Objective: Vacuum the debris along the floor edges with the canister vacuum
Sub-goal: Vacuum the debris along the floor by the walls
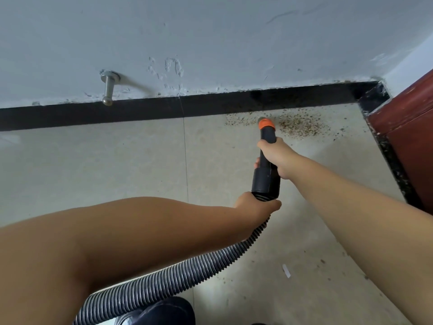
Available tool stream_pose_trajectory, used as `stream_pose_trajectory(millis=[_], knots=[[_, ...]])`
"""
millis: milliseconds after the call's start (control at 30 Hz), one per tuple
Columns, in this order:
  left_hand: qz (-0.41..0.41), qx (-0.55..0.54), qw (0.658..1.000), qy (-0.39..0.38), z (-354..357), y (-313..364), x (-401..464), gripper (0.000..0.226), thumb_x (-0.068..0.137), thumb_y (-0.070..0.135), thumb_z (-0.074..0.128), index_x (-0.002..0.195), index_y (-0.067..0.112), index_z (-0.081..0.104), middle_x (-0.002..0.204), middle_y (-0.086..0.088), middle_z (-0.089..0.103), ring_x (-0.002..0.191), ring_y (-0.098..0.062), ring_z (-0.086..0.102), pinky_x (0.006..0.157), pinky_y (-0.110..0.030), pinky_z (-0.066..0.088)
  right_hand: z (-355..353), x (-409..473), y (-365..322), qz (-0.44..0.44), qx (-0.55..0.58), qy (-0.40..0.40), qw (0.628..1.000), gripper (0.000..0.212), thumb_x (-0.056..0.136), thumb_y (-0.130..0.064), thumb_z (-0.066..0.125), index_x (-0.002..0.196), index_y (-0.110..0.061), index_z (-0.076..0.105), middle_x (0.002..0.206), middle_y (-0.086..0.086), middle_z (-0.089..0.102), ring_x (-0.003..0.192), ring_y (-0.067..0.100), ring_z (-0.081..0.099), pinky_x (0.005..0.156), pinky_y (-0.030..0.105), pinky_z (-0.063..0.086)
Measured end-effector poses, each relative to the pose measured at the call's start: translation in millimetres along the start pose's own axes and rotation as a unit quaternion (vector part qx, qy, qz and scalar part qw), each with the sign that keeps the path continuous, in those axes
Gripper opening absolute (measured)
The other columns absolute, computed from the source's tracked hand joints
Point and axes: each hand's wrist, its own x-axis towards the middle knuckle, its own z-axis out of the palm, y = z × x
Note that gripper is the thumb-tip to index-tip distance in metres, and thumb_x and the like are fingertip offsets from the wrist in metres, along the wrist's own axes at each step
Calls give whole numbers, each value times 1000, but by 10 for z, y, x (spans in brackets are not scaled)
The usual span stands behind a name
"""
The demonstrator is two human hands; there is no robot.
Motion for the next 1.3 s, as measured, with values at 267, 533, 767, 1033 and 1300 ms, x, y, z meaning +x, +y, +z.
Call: stream_pose_trajectory(millis=[267,533,767,1033,1300], knots=[[-20,-69,996,46,-168,-235,-144,22,83,21,65,98,8,54,68,-6,54,54,-18,52,54,-25,46,510,-132,41,-40,-105,-82,990,34,95,-20,50,127,-16,39,87,13,57,68,27,59,81,47,56],[4,-19,1000,10,-15,29,38,28,81,23,68,102,8,58,77,-8,57,65,-24,53,67,-32,48,25,58,-65,-3,-18,-1,1000,33,97,-20,52,127,-15,39,79,13,57,56,23,57,52,32,52],[4,-13,1000,-19,205,324,280,36,83,21,69,112,4,58,76,-8,54,68,-24,51,67,-32,45,-399,306,-139,-4,39,34,999,28,95,-25,55,119,-18,42,70,11,59,41,18,59,49,29,53],[-7,-29,1000,-3,100,219,294,33,83,21,68,110,5,57,80,-10,54,70,-24,51,68,-32,44,-182,327,-119,-22,17,-8,1000,24,95,-22,54,117,-20,44,71,10,57,42,18,57,51,31,54],[-17,-69,997,18,37,165,159,26,84,19,66,104,8,53,81,-9,52,71,-24,49,65,-30,43,31,191,-174,-30,-28,-53,998,24,96,-22,53,117,-18,43,71,11,58,43,18,57,49,29,54]])
